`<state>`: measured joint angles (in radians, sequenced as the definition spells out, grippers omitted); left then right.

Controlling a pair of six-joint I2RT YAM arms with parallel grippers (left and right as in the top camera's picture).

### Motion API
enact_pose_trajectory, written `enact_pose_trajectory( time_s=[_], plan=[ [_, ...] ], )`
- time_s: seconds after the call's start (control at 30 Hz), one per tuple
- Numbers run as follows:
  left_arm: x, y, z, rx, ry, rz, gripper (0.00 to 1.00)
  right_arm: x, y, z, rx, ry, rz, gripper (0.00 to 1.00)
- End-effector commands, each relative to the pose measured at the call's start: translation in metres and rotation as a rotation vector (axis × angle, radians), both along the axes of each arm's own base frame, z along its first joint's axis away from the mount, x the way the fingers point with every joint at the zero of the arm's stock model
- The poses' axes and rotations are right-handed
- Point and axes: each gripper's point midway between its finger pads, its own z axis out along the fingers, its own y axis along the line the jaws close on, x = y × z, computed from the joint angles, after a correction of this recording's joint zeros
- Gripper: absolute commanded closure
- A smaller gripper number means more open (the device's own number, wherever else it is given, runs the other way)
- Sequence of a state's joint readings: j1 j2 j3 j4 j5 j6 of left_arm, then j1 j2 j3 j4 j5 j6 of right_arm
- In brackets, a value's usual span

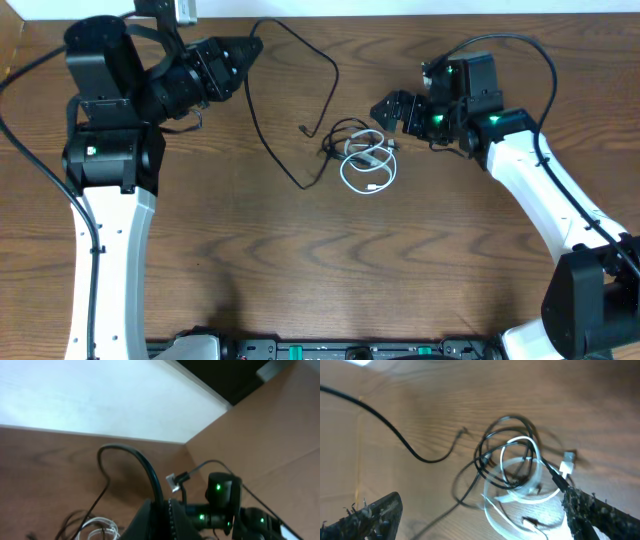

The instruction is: Untangle cables

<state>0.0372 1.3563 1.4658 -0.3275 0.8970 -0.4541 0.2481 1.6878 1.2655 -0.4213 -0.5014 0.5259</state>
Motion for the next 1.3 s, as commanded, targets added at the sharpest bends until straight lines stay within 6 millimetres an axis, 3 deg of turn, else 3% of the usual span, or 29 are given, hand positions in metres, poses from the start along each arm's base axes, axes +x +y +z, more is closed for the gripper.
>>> enact_pose_trajectory(
  time_s=[0.0, 0.1, 0.17, 0.27, 0.43, 0.53, 0.73, 0.83, 0.87, 0.9, 0.97, 1.1, 1.17, 1.27],
  plan=[
    [-0.008, -0.012, 0.024, -0.057, -0.041, -0.044, 0.93, 0.009, 0.019, 0.076, 0.081, -0.236, 0.174, 0.01],
    [-0.026, -0.04, 0.027, -0.078, -0.039, -0.173, 0.93, 0.006, 0.042, 0.132, 0.104, -0.462, 0.358, 0.01],
    [-0.041, -0.059, 0.029, -0.092, -0.036, -0.268, 0.93, -0.001, 0.058, 0.151, 0.093, -0.588, 0.461, 0.03],
    [-0.057, -0.077, 0.03, -0.129, 0.007, -0.356, 0.93, -0.007, 0.071, 0.159, 0.071, -0.675, 0.524, 0.12],
    [-0.063, -0.082, 0.031, -0.175, 0.08, -0.376, 0.93, -0.018, 0.082, 0.171, 0.118, -0.748, 0.61, 0.2],
    [-0.063, -0.082, 0.031, -0.191, 0.106, -0.372, 0.92, -0.021, 0.086, 0.18, 0.145, -0.787, 0.635, 0.33],
    [-0.063, -0.082, 0.031, -0.192, 0.111, -0.371, 0.92, -0.019, 0.087, 0.203, 0.204, -0.812, 0.593, 0.79],
    [-0.063, -0.082, 0.031, -0.192, 0.11, -0.371, 0.9, -0.022, 0.084, 0.217, 0.233, -0.812, 0.565, 0.96],
    [-0.063, -0.082, 0.031, -0.192, 0.11, -0.37, 0.85, -0.023, 0.083, 0.221, 0.239, -0.813, 0.559, 0.99],
    [-0.063, -0.082, 0.031, -0.192, 0.11, -0.37, 0.75, -0.025, 0.08, 0.23, 0.254, -0.812, 0.54, 0.99],
    [-0.062, -0.082, 0.031, -0.192, 0.11, -0.37, 0.66, -0.027, 0.075, 0.24, 0.261, -0.807, 0.501, 0.99],
    [-0.063, -0.082, 0.031, -0.192, 0.11, -0.371, 0.64, -0.041, 0.053, 0.282, 0.266, -0.855, 0.39, 0.99],
    [-0.063, -0.082, 0.031, -0.191, 0.11, -0.37, 0.59, -0.055, 0.033, 0.31, 0.272, -0.901, 0.336, 0.99],
    [-0.062, -0.082, 0.031, -0.191, 0.109, -0.37, 0.54, -0.066, 0.001, 0.337, 0.273, -0.934, 0.243, 0.99]
  ],
)
